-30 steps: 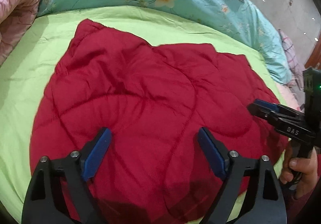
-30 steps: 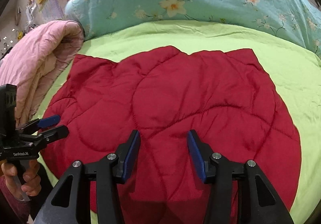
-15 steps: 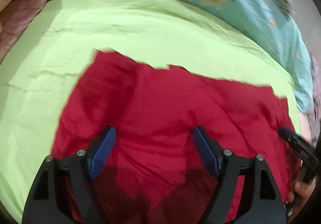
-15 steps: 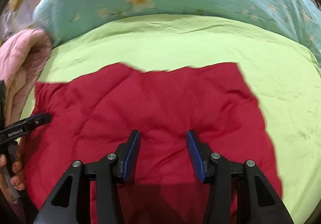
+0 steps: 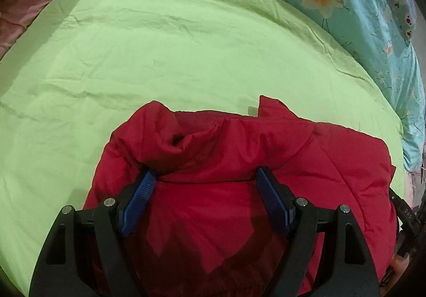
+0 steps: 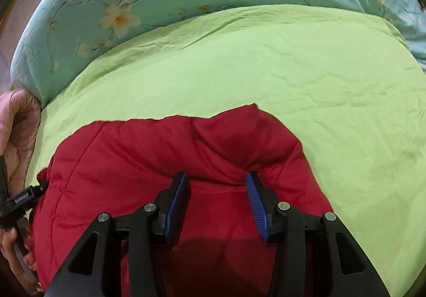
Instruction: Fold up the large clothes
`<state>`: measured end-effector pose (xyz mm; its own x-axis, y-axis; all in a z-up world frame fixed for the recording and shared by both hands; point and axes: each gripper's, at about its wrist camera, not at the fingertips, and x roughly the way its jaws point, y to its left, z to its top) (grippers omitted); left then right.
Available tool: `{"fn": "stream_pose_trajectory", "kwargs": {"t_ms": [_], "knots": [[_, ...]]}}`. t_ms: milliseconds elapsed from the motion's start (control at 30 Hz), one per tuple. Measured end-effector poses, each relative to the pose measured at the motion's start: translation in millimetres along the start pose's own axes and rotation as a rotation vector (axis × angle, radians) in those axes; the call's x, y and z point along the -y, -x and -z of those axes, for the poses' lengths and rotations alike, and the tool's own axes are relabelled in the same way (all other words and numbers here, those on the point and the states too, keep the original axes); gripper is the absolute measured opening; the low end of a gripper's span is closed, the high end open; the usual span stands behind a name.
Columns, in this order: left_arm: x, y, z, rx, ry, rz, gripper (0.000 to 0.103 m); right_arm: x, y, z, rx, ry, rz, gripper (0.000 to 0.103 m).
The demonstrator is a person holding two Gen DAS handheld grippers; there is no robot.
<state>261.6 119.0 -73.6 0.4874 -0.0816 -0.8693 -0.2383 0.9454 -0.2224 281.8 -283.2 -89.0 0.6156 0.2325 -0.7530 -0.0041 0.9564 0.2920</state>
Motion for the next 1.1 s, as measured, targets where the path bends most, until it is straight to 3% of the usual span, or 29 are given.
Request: {"fn": "stream_pose_trajectory", "kwargs": {"t_ms": [167, 367, 500, 767, 1100], "knots": [[0.4, 9.4, -2.0, 0.007, -0.001, -0.004, 0.079, 5.4, 3.2, 0.3, -0.004, -0.024, 0.015, 0.045], [-11.8, 62.4, 8.1, 0.087, 0.010, 0.028, 0.079, 14.7, 42.7, 8.2, 0.028, -0.062, 0.052, 0.049], [-9.0, 97.6, 23.3, 0.134, -0.038, 0.054, 0.079, 17.8, 76.5, 22.2, 0.069, -0.057, 0.024, 0.050], [13.8, 138.9, 87.1, 0.145, -0.140, 0.112, 0.079, -1.1, 126.7, 68.4, 0.094, 0.032, -0.055, 0.050], [21.5, 157.3, 151.5, 0.089, -0.156, 0.158, 0.079, -28.0, 171.0, 131.2, 0.087, 0.118, -0.114, 0.050]]}}
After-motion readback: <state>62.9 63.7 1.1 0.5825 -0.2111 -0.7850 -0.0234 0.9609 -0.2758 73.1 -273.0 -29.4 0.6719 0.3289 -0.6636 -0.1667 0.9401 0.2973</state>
